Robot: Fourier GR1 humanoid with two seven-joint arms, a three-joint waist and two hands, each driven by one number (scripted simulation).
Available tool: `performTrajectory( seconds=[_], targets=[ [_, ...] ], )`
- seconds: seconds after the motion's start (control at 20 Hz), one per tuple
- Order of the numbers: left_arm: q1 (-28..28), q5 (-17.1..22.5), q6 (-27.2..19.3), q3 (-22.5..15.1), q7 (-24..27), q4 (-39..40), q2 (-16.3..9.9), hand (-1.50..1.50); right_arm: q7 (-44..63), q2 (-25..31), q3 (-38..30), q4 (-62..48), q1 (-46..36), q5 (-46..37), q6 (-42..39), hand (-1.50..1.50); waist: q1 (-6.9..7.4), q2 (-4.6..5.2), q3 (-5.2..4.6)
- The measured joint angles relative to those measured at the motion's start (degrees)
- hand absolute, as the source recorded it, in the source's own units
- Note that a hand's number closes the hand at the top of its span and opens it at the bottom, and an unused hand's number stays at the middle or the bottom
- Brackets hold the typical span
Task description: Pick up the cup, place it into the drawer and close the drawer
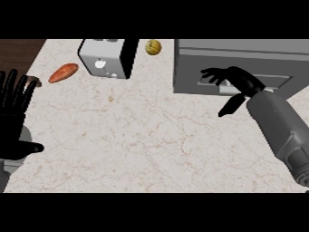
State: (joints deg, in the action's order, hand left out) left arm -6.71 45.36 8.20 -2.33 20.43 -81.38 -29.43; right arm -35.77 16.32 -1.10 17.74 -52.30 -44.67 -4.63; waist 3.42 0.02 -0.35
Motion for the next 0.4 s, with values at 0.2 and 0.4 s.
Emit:
performTrajectory(
  seconds=[0.2,0.4],
  targets=[
    [-0.95,-0.97,-0.07,-0.15,0.19,0.86,0.34,-1.50,-2.32,0.88,-0.15,-2.35,-1.07,-0.39,-1.16,-1.50,0.49,0.11,-0.16],
    [-1.48,-1.58,-0.33,-0.44,0.05,0.76,0.80,-1.50,-3.74,1.13,-0.82,-4.38,-1.50,-0.03,-2.33,-1.50,0.72,0.13,-0.03]
  ],
)
